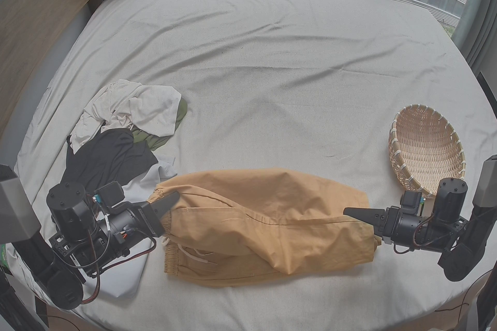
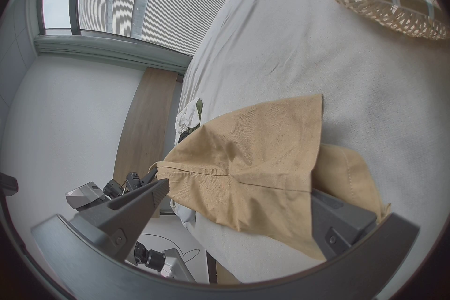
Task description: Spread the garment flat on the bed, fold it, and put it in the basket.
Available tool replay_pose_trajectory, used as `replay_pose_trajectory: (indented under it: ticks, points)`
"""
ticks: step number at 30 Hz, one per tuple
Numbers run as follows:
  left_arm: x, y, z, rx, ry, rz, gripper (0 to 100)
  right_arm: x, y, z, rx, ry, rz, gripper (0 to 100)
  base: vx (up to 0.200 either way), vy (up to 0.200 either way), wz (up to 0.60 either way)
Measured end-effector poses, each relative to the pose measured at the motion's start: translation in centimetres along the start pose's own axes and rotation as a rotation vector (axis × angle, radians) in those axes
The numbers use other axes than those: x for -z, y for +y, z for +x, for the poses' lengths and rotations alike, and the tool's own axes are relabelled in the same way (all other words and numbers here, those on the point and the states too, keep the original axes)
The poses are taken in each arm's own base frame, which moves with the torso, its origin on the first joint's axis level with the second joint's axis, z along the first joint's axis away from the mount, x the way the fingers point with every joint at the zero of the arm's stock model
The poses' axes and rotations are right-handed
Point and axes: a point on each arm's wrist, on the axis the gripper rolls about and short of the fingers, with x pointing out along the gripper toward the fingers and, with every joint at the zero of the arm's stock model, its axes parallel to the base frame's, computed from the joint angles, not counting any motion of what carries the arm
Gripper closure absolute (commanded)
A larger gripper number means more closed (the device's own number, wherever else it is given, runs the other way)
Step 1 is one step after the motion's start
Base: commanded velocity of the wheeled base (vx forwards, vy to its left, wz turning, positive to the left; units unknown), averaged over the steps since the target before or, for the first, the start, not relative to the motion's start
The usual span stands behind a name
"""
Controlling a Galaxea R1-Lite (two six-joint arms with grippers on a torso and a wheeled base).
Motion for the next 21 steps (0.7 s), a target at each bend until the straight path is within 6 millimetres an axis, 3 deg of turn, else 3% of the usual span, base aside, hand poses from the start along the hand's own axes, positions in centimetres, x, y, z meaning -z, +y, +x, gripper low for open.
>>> replay_pose_trajectory:
  ticks: [9,21]
  points:
    - [0.1,0.0,-0.1,-0.003,0.005,-0.001,100,0.4,0.5,0.3,-0.017,0.02,-0.007,0,0.0,0.0,0.0]
    - [0.1,0.0,-0.1,-0.003,0.004,-0.001,100,-0.6,3.1,-1.7,-0.095,-0.036,-0.068,0,0.0,0.0,0.0]
